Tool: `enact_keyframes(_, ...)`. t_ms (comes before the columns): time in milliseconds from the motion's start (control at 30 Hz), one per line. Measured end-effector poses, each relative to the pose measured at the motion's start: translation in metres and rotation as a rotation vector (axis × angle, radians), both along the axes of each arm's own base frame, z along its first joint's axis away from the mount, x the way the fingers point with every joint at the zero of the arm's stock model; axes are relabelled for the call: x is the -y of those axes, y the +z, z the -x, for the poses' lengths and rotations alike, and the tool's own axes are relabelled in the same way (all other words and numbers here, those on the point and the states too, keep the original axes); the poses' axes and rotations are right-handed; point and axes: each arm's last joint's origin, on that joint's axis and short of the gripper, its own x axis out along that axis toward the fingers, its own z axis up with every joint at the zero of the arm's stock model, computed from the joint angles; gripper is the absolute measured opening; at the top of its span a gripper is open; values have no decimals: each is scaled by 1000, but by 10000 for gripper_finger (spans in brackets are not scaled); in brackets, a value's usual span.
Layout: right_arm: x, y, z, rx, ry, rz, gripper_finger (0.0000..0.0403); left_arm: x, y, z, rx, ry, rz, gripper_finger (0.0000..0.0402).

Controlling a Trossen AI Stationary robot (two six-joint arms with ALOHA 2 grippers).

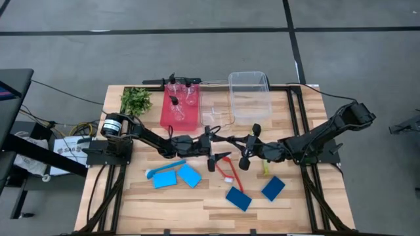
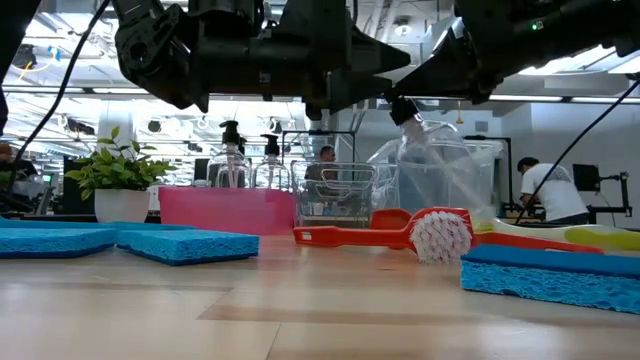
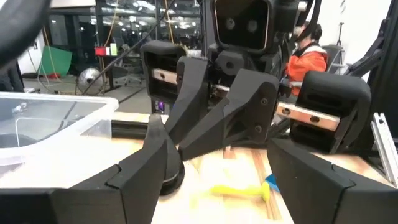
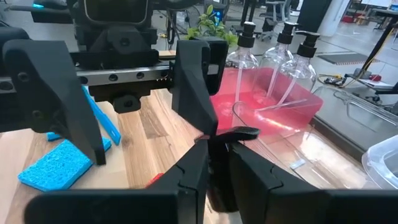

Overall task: Pick & Place Kitchen Sink Supplies
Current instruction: Put the transparent soap dispenser into the red bin

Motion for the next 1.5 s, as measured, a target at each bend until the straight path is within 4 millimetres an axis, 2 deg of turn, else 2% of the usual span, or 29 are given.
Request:
enact_keyframes(200, 0, 1, 0, 8, -2, -2, 58, -1, -11, 0, -102, 27, -16, 280)
enact_keyframes(567, 0, 0, 0, -6, 2, 4, 58, -4, -12, 0, -119, 84, -43, 280)
enact_keyframes(767, -5, -7, 4, -155, 82, 48, 60, -4, -15, 0, -162, 84, -52, 280)
enact_keyframes(867, -5, -2, 2, -262, 108, 25, 63, -4, -13, 2, -197, 83, -59, 280)
enact_keyframes(1100, -9, 26, -12, -432, 182, -23, 103, -4, 27, 19, -261, 73, -99, 280)
enact_keyframes(1200, -5, 39, -20, -450, 173, -118, 134, -4, 48, 34, -312, 65, -93, 280)
enact_keyframes(1300, 2, 48, -29, -470, 130, -249, 166, -6, 66, 51, -360, 70, -5, 280)
enact_keyframes(1433, 11, 50, -42, -522, 89, -389, 204, -8, 82, 74, -425, 68, 94, 280)
enact_keyframes(1500, 15, 49, -50, -543, 72, -445, 219, -8, 82, 83, -430, 60, 125, 280)
